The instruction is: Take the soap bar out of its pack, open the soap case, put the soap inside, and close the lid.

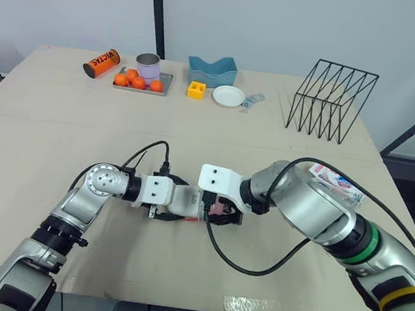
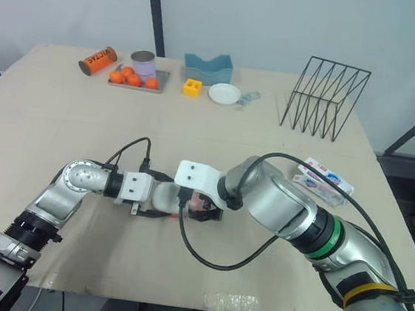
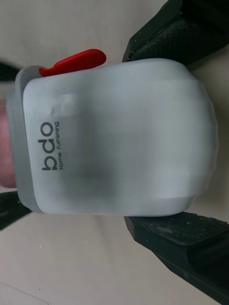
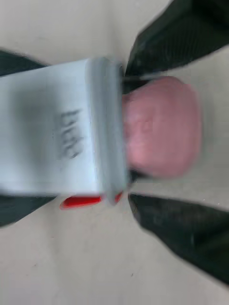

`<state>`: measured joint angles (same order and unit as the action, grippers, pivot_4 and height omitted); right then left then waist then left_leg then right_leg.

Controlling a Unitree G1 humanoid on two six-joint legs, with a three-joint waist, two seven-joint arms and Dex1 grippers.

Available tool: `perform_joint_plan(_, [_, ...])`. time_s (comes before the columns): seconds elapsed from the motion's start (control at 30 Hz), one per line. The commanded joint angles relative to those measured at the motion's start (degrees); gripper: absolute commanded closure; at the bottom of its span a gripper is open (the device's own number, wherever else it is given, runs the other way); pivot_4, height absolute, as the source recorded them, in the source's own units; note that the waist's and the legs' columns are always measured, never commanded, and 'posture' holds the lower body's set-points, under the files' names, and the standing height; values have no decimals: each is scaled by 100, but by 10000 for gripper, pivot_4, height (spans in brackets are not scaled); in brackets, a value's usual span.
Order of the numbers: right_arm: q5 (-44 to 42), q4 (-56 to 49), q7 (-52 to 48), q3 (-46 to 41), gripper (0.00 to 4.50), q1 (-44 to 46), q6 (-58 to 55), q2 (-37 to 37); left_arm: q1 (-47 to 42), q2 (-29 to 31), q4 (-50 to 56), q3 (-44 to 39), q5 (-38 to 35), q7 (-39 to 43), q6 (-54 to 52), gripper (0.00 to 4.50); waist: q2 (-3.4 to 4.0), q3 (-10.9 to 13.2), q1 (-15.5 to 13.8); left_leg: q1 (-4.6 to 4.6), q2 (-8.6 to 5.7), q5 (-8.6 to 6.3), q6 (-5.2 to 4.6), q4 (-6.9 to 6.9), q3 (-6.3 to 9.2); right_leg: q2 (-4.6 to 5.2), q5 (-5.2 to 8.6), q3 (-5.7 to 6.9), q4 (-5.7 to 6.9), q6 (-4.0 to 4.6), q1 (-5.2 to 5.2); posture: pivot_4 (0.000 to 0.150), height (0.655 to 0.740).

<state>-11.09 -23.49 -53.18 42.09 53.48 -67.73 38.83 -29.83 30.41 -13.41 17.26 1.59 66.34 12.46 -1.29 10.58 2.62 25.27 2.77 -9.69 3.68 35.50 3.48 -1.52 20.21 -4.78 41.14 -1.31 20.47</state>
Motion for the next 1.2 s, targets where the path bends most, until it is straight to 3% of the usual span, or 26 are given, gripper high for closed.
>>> perform_joint_plan(0.03, [-77, -211, -37, -248, 652, 85, 173, -56, -41, 27, 6, -18, 63, -137, -29, 9649, 0, 0, 0, 0, 0, 1, 1, 0, 1, 0, -1, 1, 0, 1, 0, 1500, 7400])
perform_joint_plan(0.47, [-443, -120, -127, -1587, 652, -400, 151, 622, 556, 191, 561, -384, -560, -183, -137, 9649, 1, 1, -1, 1, 1, 2, 2, -6, 0, 2, -1, 2, -5, 1, 0, 1500, 7400])
perform_joint_plan(0.87, [-566, -422, -81, -1786, 652, -902, 414, 842, 989, 628, 1337, -781, -1131, -96, -465, 9649, 9, 7, 11, -2, 7, 2, 2, -10, -5, -5, -1, -2, -8, 4, 2, 1500, 7400])
perform_joint_plan(0.93, [-618, -463, -48, -1797, 5698, -905, 374, 763, 1069, 705, 1409, -799, -1126, -75, -484, 9649, 9, 7, 10, 0, 7, 2, 2, -10, -5, -4, 0, -2, -10, 4, 2, 1500, 7400])
perform_joint_plan(1.2, [-749, -780, -215, -1453, 36845, -841, 437, 700, 1177, 668, 1470, -741, -1045, -142, -495, 9649, 10, 8, 9, 0, 7, 2, 2, -11, -5, -4, 0, -2, -10, 4, 2, 1500, 7400])
